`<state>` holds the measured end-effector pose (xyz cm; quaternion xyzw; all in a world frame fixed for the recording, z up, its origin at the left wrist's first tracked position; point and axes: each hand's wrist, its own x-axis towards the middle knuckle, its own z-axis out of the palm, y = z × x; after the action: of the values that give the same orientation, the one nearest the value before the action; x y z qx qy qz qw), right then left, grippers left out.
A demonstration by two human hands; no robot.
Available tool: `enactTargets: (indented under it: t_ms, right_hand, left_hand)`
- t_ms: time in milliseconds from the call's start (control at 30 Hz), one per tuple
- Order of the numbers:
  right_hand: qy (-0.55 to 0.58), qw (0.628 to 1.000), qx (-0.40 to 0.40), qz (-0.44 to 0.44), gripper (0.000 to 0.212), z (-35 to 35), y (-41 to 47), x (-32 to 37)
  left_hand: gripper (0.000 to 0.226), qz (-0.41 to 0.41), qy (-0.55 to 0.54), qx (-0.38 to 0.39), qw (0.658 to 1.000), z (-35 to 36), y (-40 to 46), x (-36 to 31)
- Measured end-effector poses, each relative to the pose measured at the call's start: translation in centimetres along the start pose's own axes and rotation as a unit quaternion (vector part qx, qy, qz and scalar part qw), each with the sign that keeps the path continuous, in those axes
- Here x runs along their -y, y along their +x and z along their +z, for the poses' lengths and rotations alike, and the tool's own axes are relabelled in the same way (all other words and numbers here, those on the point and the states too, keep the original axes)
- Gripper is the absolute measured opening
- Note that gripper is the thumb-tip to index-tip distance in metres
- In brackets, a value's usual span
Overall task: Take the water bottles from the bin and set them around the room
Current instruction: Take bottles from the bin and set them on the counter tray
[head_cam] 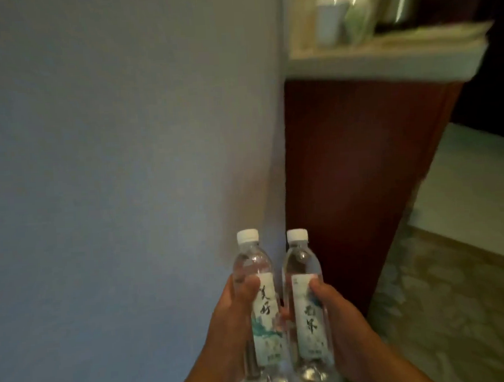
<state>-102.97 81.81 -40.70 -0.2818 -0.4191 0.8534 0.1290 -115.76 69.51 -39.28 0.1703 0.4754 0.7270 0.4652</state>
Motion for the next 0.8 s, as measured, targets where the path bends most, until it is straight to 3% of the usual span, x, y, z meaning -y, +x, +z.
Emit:
enactTargets:
  t_ms: [67, 133, 233, 500, 800]
  right_hand:
    - [-0.011, 0.997, 0.039, -0.066, 0.069, 2.0, -2.8, 6.5]
    - [-0.053, 0.99, 0.022, -0.128, 0.08, 3.2, -5.7, 12.8]
    - [-0.098, 0.977, -0.042, -0.185, 0.064, 2.9, -9.7, 21.4]
    - [-0.141, 0.941, -0.027, -0.305, 0.049, 0.8, -17.7, 39.4]
    - [-0.186, 0.918, 0.031, -0.35, 0.037, -4.6, -16.5, 50.6]
  left_hand:
    - [0.084, 0.059, 0.071, 0.008, 0.996, 5.0, -0.3, -5.1]
    - [0.08, 0.099, 0.152, 0.004, 0.983, 9.7, -0.5, -9.8]
    - [0.082, 0.159, 0.213, 0.028, 0.964, 16.7, -0.3, -15.6]
    - [0.062, 0.215, 0.163, 0.142, 0.952, 34.8, 1.7, -24.3]
    - [0.05, 0.229, 0.215, 0.136, 0.94, 45.2, 8.3, -26.8]
